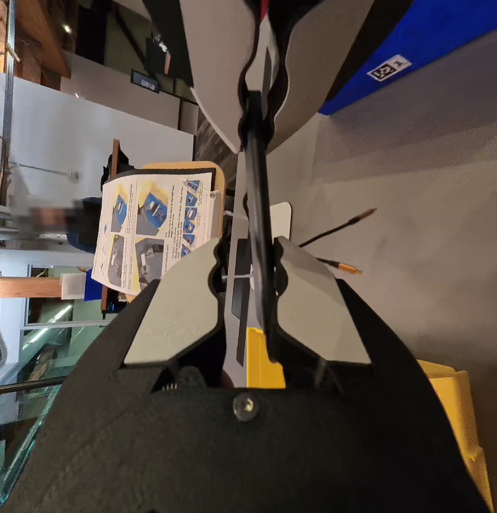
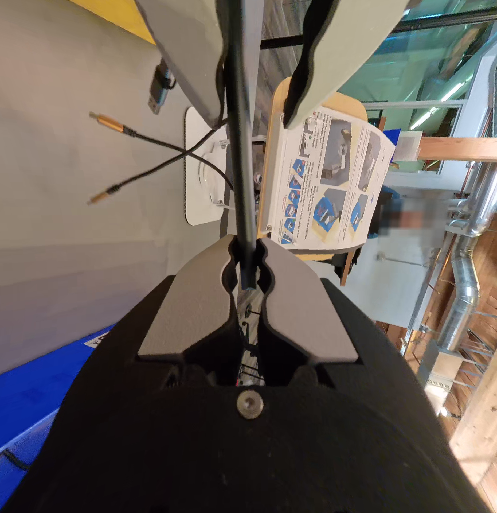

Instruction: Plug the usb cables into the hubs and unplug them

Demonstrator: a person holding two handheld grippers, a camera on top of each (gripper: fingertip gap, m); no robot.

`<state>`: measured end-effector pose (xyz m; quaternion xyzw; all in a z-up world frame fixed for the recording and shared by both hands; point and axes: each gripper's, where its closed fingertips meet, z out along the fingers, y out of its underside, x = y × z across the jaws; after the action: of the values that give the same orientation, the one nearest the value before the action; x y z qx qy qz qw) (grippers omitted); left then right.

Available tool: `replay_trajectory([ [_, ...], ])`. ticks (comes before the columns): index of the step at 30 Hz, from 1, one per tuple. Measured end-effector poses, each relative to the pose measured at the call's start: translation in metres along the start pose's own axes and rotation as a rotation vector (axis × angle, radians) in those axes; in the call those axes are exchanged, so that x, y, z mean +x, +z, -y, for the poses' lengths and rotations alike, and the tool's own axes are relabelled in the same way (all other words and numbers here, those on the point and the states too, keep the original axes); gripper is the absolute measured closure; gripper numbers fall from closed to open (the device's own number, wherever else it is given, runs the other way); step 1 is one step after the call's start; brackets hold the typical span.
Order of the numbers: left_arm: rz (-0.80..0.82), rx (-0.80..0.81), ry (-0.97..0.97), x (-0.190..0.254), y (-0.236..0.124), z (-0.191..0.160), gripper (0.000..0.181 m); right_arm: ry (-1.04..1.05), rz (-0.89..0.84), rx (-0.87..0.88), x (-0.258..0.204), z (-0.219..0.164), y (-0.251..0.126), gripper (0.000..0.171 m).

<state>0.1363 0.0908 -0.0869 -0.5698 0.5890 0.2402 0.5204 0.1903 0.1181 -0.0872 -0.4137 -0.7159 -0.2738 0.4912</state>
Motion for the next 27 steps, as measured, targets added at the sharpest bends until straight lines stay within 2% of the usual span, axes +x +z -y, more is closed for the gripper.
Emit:
replay_trajectory([
  [1,0.001,-0.001,0.001,0.0,0.001,-0.002,0.149,-0.002,0.007,0.016,0.0,0.002,-0.002,0.16],
  [3,0.015,-0.002,0.017,0.001,0.002,-0.004,0.17,0.017,0.016,0.04,0.001,0.007,-0.006,0.16],
  [6,0.083,0.002,0.082,-0.002,0.002,-0.004,0.171,0.03,0.018,0.059,0.003,0.012,-0.013,0.16],
  [13,0.142,0.053,0.013,-0.006,0.006,-0.007,0.17,0.096,0.035,0.232,0.008,0.046,-0.039,0.161],
  [16,0.171,0.057,0.028,-0.006,0.007,-0.004,0.165,0.113,0.046,0.299,0.007,0.062,-0.047,0.161],
  [23,0.197,0.075,-0.024,-0.004,0.008,-0.004,0.169,0.077,0.022,0.271,0.002,0.072,-0.046,0.161],
  [27,0.235,0.127,-0.051,-0.01,0.004,0.001,0.171,0.097,0.038,0.341,0.003,0.083,-0.055,0.156],
])
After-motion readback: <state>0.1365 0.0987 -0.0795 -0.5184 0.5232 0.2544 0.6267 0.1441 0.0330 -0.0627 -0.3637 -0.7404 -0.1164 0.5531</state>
